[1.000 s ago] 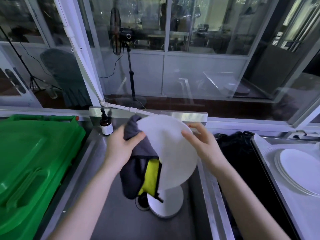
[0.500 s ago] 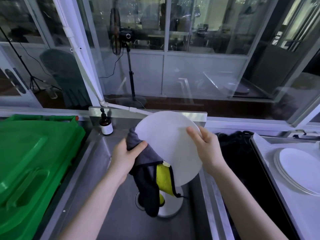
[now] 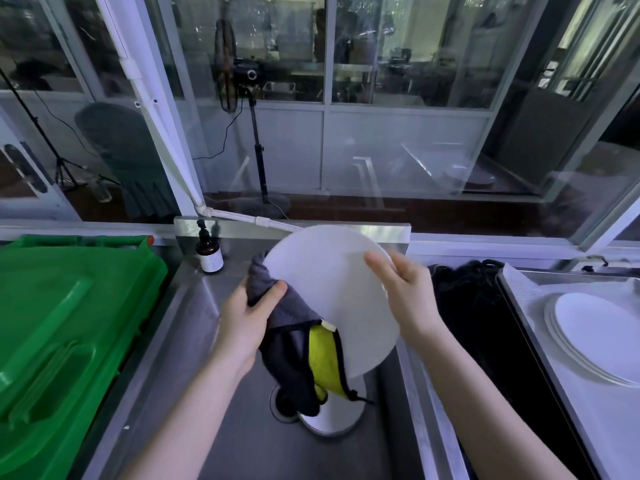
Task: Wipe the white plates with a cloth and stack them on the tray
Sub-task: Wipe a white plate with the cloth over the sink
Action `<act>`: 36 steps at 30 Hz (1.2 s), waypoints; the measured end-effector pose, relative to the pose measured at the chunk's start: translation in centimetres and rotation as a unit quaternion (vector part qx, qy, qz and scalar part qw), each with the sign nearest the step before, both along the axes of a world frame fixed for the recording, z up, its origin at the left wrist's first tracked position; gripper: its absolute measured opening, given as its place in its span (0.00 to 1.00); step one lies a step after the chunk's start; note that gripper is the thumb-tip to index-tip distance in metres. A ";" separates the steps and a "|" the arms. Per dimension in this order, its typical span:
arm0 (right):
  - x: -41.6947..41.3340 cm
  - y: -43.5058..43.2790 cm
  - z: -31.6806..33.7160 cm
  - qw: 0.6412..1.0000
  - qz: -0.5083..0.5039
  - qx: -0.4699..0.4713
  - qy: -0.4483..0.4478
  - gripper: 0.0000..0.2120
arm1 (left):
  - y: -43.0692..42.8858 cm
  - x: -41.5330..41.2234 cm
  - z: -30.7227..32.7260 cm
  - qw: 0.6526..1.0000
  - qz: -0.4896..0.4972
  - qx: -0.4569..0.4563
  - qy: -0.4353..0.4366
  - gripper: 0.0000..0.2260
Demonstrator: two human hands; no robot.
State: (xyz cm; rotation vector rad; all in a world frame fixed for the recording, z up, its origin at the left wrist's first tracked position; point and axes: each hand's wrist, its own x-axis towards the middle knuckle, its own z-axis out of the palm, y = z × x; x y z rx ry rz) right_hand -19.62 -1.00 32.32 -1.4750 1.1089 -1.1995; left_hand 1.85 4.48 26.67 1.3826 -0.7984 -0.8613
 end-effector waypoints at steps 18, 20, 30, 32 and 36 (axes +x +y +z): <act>2.9 1.4 -2.3 0.967 -0.182 0.056 -0.170 0.12 | 0.0 -3.5 1.4 0.987 0.148 0.033 0.062 0.09; 2.8 1.6 -3.0 0.976 -0.153 0.057 -0.142 0.11 | 0.0 -3.5 1.2 0.985 0.140 0.040 0.091 0.07; 0.7 -2.7 2.6 0.919 0.212 -0.094 0.320 0.21 | -1.1 -0.4 4.2 0.949 -0.117 -0.064 -0.285 0.14; 1.0 -2.4 2.1 0.919 0.186 -0.133 0.321 0.23 | -1.2 -0.3 4.1 0.947 -0.135 -0.062 -0.284 0.15; 0.3 -1.4 0.5 0.975 0.111 -0.080 0.178 0.23 | -1.0 0.1 2.0 0.984 -0.009 -0.045 -0.171 0.06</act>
